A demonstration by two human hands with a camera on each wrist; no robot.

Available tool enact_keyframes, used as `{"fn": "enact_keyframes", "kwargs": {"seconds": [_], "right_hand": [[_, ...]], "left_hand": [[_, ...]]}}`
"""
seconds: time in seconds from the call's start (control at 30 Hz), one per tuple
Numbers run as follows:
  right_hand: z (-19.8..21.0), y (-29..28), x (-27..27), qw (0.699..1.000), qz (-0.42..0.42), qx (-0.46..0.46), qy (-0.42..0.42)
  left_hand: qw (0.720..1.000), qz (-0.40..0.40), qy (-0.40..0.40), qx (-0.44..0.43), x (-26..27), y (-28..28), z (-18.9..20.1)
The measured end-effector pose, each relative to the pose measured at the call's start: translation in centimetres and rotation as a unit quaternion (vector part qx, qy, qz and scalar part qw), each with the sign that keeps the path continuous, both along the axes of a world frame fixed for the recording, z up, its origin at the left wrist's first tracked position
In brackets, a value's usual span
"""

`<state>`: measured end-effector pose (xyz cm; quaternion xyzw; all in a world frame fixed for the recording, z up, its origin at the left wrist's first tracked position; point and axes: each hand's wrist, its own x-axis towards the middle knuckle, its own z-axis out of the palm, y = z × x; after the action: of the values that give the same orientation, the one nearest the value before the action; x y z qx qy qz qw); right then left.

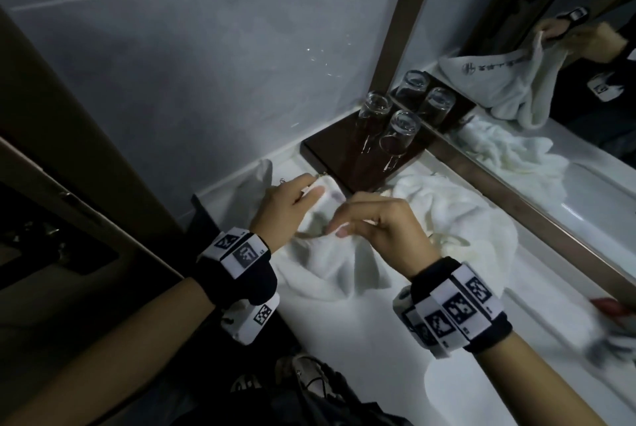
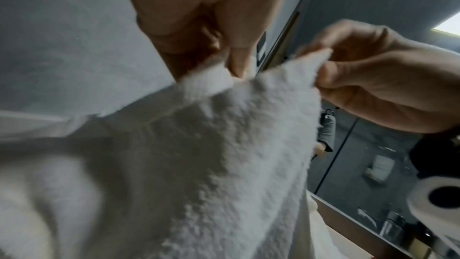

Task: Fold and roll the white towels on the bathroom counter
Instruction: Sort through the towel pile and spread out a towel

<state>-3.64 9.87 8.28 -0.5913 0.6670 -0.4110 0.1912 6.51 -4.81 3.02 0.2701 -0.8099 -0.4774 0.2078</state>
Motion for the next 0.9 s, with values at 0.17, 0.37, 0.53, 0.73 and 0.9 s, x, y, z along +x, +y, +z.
{"fn": "enact_keyframes", "kwargs": {"seconds": [0.17,0.37,0.53,0.73,0.9], "right_hand": [[0.0,-2.0,0.5,0.980,-0.183,-0.070,-0.027],[-0.4,-1.8,0.5,0.985,-0.149,-0.007,-0.082],[-0.5,-1.6,0.6,0.986,-0.158,-0.023,-0.042],[-0.4,-0.6,-0.3,0.980,-0.173,-0.065,-0.078],[0.0,0.6,-4.8,0.958,-0.240,-0.136,-0.079]], "left_hand": [[0.998,-0.059,0.031,-0.002,0.7,1.4,1.2],[0.997,-0.067,0.005,-0.029,1.6,1.5,2.1],[0.995,-0.080,-0.014,-0.061,1.8,1.6,1.9],[0.976,-0.167,-0.137,-0.030,2.2,0.0,-0.7],[0.958,-0.166,-0.231,-0.045,4.3,-2.8,-3.6]]}}
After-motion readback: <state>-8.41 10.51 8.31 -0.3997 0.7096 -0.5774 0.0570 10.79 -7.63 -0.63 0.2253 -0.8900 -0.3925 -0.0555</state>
